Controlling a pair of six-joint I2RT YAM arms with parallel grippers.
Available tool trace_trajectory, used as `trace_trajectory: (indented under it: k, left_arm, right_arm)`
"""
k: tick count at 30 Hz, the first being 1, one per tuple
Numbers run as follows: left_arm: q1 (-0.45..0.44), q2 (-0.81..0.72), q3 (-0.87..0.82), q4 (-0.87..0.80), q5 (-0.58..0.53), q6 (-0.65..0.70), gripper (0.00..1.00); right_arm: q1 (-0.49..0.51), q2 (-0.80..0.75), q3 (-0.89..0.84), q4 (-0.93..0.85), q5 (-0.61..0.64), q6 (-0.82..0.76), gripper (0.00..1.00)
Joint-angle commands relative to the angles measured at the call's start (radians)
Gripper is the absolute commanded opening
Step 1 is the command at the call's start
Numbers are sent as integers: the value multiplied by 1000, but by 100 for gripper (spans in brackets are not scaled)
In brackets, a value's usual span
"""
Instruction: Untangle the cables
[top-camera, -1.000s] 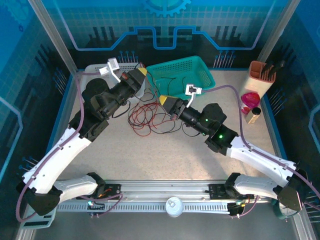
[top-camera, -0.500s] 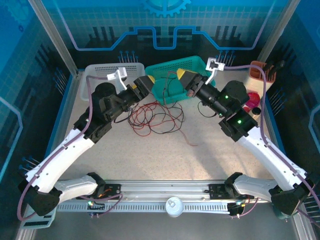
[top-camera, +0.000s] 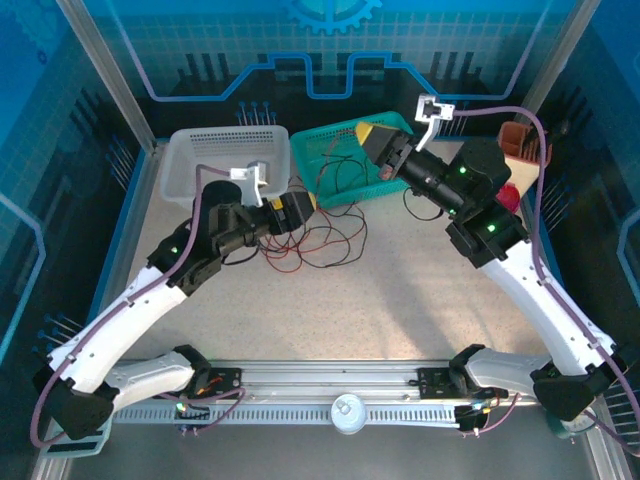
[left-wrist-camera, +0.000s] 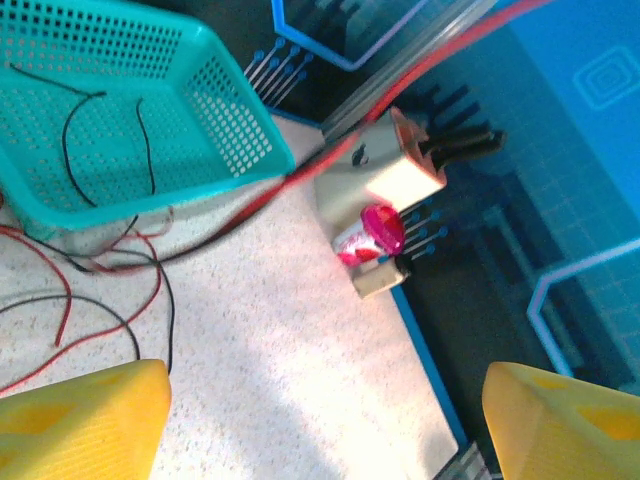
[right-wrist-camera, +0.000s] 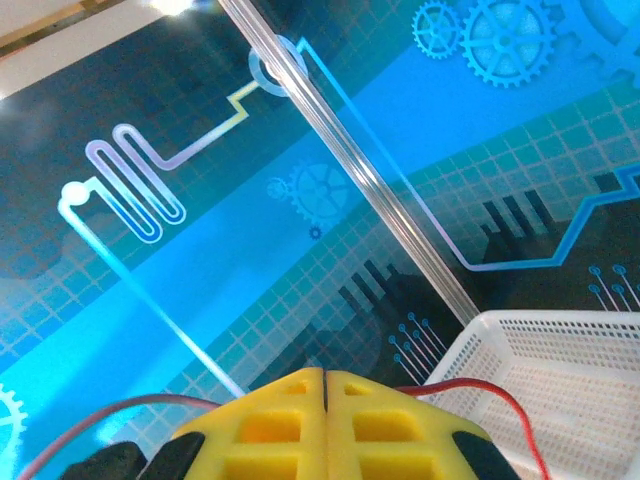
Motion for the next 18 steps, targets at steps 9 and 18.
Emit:
trace_trajectory:
  k: [9,18]
  left_arm:
    - [-129,-11,-18,57,-50,46,83]
    - [-180,35,-53,112,-62,58,83]
  right_arm:
    - [5,32,70,-26,3,-42,0]
    - [74,25,119,-97,92,-168,0]
